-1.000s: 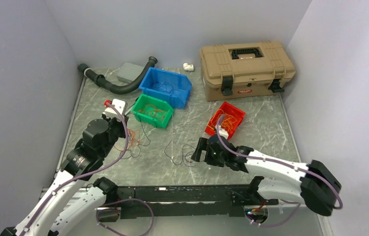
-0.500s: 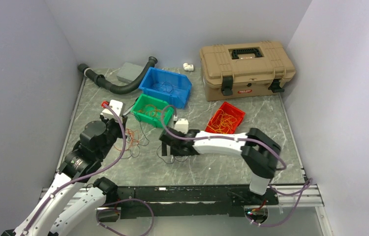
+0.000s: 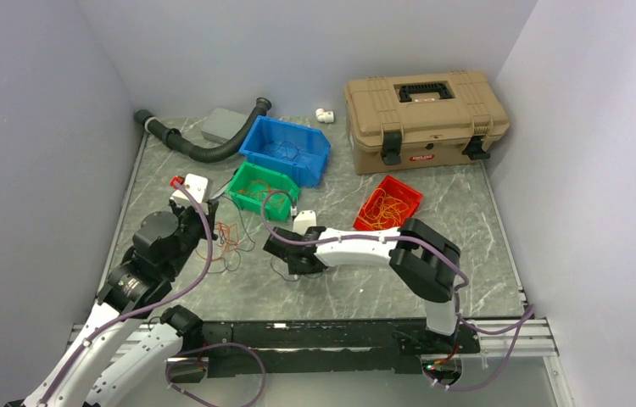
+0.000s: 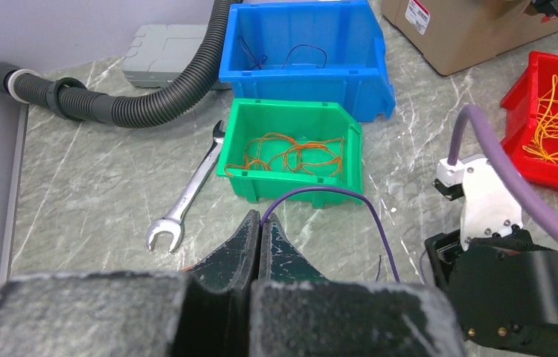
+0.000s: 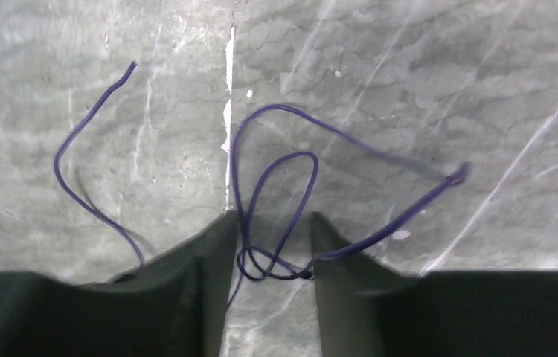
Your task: Untangle the cables
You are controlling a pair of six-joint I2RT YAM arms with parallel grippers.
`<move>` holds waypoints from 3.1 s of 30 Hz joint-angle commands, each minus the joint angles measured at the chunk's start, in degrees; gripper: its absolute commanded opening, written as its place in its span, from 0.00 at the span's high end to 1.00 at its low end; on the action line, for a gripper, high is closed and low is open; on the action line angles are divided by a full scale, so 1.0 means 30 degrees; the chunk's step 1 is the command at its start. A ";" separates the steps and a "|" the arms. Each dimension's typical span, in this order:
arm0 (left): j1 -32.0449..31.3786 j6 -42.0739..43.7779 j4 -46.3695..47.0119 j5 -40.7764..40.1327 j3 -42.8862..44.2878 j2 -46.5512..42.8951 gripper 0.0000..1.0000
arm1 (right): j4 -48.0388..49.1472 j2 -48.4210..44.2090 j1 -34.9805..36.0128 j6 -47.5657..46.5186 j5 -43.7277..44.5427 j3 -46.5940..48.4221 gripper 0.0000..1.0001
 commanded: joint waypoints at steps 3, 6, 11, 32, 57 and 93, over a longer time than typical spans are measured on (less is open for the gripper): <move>0.0067 -0.0076 0.0340 -0.0069 -0.0130 -0.0330 1.00 | 0.1681 -0.1130 -0.0957 -0.0199 -0.2561 -0.3143 0.88; 0.0072 -0.0060 0.0340 -0.0173 -0.0155 -0.0329 1.00 | 0.2658 -0.1029 -0.1625 -0.0499 -0.3474 -0.4066 1.00; 0.0079 -0.0059 0.0337 -0.0261 -0.0174 -0.0169 1.00 | 0.3511 -0.2670 -0.1719 -0.1426 -0.3047 -0.3990 1.00; 0.0065 -0.0089 0.0340 -0.0932 -0.0217 -0.0035 1.00 | 0.2883 -0.2703 -0.8552 -1.0214 -0.5358 1.0010 1.00; 0.0080 -0.0124 0.0319 -0.0957 -0.0226 0.0067 1.00 | 0.6120 0.3574 -1.0996 -1.1450 -1.0218 2.0238 1.00; 0.0074 -0.0156 0.0253 -0.1079 -0.0246 0.0020 1.00 | 0.6766 0.7054 -1.1060 -0.8854 -1.3201 1.8350 0.23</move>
